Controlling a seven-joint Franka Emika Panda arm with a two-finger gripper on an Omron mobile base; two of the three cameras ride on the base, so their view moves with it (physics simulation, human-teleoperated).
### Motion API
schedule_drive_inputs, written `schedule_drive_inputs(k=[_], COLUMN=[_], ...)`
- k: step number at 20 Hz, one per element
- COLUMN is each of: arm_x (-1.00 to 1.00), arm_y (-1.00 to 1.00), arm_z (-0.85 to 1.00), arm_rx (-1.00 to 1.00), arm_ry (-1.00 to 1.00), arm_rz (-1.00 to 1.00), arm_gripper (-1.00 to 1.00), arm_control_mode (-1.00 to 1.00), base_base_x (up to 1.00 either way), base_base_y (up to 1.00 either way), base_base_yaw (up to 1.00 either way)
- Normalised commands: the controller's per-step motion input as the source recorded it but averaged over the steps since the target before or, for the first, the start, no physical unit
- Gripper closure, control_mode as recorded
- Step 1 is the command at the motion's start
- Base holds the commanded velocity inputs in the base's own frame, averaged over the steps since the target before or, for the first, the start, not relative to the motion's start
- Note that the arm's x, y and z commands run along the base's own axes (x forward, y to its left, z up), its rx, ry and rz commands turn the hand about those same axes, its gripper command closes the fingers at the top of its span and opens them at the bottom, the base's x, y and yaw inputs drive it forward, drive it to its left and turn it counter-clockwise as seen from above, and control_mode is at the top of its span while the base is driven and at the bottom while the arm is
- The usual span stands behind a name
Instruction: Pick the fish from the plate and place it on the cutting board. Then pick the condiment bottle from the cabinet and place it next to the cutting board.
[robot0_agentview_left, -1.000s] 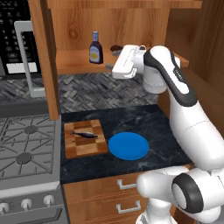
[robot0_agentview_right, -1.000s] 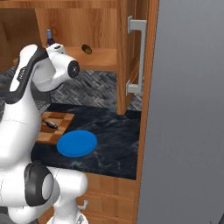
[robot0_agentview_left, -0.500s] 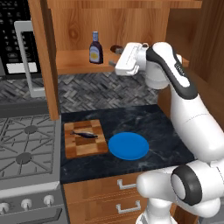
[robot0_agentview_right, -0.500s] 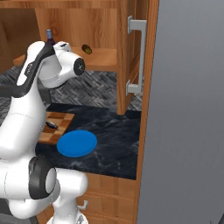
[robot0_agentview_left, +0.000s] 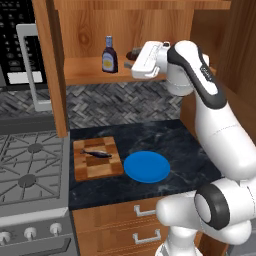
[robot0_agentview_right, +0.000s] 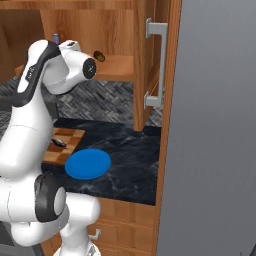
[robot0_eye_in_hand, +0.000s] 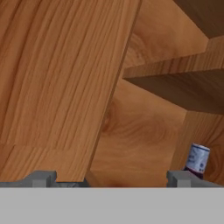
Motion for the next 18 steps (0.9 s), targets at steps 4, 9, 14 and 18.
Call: schedule_drive_inputs(k=[4, 9, 14, 18], arm_x=[0.00, 0.06, 0.19, 0.22], arm_y=[0.00, 0.00, 0.00, 0.00], arm_z=[0.05, 0.00, 0.00, 0.00], arm_rx=[0.00, 0.00, 0.00, 0.00], arm_ry=[0.00, 0.00, 0.00, 0.00], arm_rz=[0.00, 0.00, 0.00, 0.00], arm_gripper=[-1.00, -1.00, -1.00, -1.00], arm_control_mode=[-1.00, -1.00, -1.00, -1.00], base_base_x=[0.00, 0.00, 0.00, 0.00], base_base_y=[0.00, 0.00, 0.00, 0.00], base_base_yaw=[0.00, 0.00, 0.00, 0.00])
